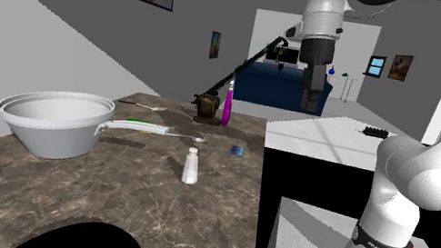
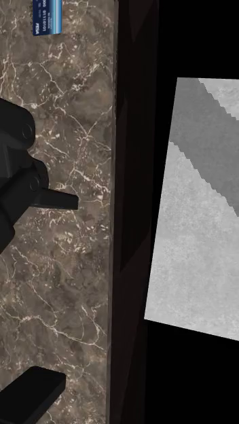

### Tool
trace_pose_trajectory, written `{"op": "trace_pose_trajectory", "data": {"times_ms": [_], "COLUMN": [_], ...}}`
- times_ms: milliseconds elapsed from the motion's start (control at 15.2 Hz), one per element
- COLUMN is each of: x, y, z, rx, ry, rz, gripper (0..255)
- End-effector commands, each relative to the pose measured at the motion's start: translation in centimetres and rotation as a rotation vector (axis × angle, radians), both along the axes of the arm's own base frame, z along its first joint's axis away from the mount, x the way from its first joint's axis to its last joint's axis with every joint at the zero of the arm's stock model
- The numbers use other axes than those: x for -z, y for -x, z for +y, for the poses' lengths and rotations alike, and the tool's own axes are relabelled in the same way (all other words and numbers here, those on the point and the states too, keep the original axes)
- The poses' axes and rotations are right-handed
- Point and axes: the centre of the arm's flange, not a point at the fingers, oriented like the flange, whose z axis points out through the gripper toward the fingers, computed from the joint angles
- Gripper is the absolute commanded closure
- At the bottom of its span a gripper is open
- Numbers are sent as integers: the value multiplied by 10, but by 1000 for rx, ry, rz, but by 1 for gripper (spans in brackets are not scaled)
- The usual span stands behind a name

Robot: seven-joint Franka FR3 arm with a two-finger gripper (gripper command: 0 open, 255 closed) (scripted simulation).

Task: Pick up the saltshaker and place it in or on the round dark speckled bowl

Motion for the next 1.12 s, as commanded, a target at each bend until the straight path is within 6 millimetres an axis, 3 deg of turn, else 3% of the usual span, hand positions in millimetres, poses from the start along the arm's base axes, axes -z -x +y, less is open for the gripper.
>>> {"op": "trace_pose_trajectory", "data": {"times_ms": [0,1056], "x": [0,137], "y": [0,-128], "z": [0,-21], "rx": [0,-21], "ry": [0,-19], "rz": [0,-206], "gripper": [0,0]}}
